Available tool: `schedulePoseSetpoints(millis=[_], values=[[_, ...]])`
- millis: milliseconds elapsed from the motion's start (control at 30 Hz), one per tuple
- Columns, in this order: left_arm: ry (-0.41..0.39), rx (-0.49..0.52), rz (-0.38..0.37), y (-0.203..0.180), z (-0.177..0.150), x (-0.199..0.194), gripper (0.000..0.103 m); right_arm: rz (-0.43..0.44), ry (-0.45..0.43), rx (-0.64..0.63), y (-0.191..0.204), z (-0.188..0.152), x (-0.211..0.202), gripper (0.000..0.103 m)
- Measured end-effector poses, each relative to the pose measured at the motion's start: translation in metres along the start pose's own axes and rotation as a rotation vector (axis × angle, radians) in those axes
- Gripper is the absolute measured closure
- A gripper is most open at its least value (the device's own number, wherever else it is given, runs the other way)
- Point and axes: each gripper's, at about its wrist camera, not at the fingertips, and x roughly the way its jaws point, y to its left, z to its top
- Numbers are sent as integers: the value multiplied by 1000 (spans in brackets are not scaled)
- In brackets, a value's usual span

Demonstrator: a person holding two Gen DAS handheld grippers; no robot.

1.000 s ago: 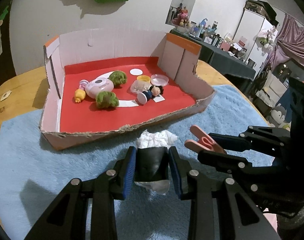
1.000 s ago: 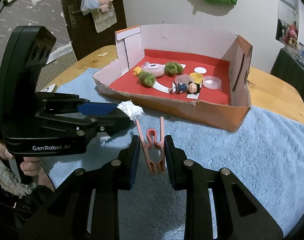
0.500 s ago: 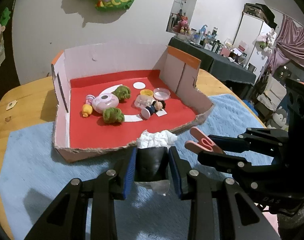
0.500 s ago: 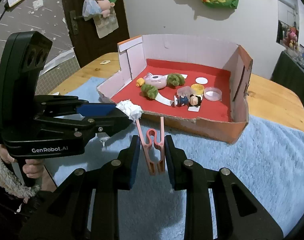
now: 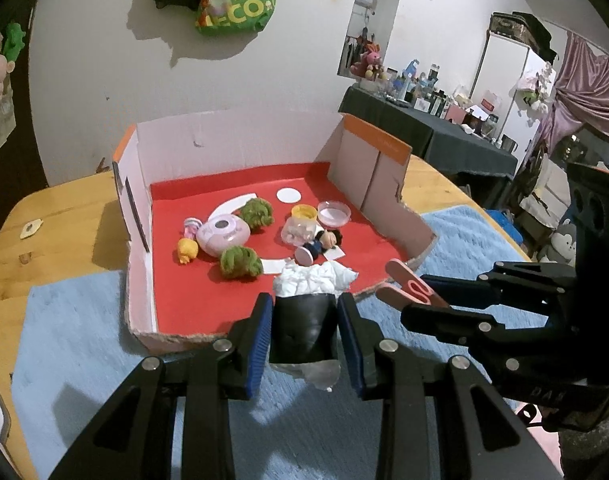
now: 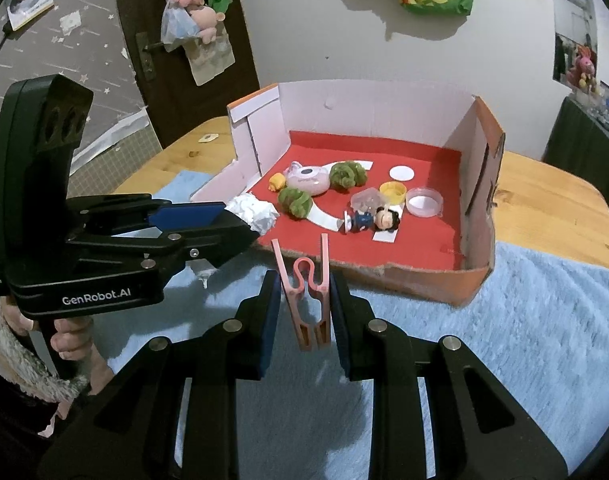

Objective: Organize objects
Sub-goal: 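Lift the black-and-white figure and pink clip and carry both into the red box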

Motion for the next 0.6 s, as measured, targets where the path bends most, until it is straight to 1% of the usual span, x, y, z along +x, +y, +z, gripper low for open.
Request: schedulePoseSetpoints(millis=[333,600], values=[[2,-16,18,13,16,11,68,-6,7,3,-9,19,9,79],[34,-27,43,25,24,29,68,-33,46,31,-23,33,29,79]])
